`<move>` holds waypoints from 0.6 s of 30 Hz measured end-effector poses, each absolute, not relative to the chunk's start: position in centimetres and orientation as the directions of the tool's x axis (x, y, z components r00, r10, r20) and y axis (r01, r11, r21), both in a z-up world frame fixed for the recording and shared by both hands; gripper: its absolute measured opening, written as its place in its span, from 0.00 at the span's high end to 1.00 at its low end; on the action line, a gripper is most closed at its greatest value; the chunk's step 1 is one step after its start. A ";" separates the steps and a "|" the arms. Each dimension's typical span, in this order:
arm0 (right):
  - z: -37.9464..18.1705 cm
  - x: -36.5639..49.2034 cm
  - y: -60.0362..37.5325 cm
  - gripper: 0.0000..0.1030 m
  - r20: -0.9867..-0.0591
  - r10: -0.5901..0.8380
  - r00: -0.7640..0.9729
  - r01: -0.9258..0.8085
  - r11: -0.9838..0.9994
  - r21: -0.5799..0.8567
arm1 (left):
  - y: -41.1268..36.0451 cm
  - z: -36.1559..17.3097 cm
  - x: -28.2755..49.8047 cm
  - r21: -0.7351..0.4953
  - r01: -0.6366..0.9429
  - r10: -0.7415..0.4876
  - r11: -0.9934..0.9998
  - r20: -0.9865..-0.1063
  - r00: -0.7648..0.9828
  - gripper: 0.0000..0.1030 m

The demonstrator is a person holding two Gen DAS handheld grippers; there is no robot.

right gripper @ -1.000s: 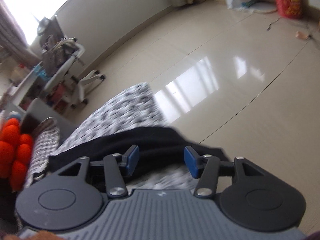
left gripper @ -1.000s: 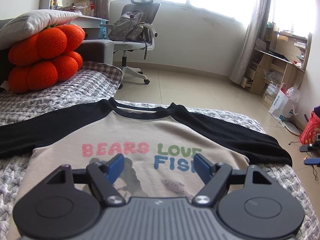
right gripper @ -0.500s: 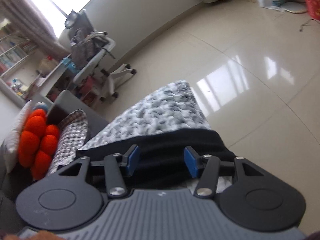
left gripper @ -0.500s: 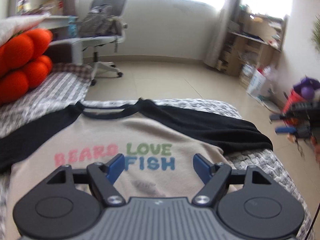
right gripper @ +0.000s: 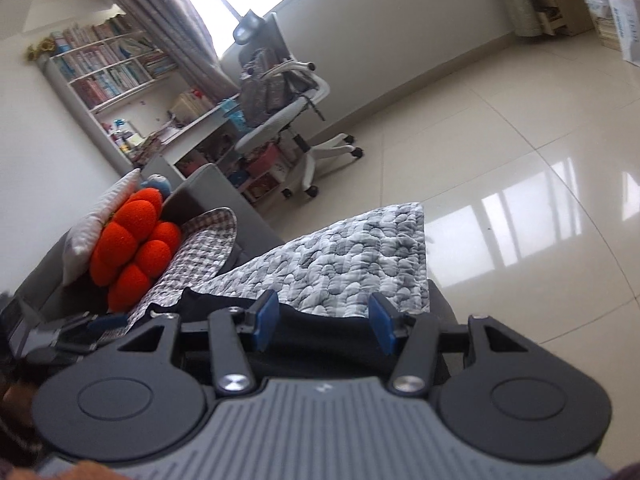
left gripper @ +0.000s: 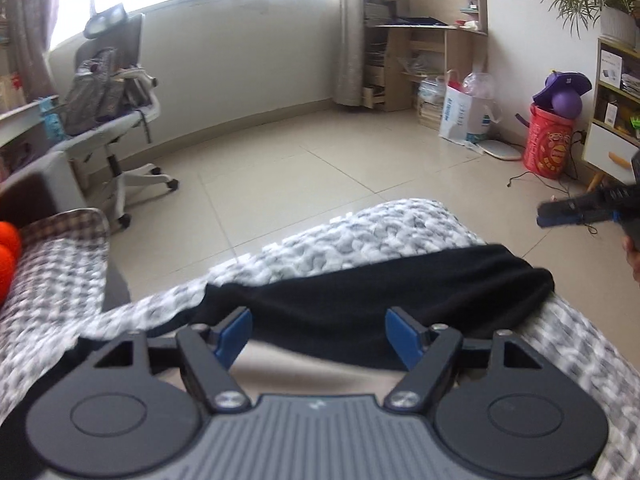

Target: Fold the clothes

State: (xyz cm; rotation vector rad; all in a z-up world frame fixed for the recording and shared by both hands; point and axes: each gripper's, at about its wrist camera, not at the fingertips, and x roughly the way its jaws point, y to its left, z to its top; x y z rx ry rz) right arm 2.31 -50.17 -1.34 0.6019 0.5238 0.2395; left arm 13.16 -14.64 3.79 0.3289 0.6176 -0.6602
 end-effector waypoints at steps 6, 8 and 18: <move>-4.4 2.3 -51.9 0.48 -0.376 0.394 0.839 -0.106 0.796 0.596 | -17.5 1.4 18.2 0.123 0.666 -0.445 0.735 -0.655 0.611 0.31; -5.5 2.5 -52.3 0.48 -0.371 0.412 0.832 -0.119 0.786 0.607 | -18.3 0.5 19.2 0.134 0.677 -0.440 0.724 -0.665 0.603 0.32; -8.0 0.7 -51.6 0.70 -0.288 0.430 0.856 -0.170 0.760 0.627 | -18.5 -1.1 18.9 0.082 0.699 -0.511 0.710 -0.623 0.592 0.56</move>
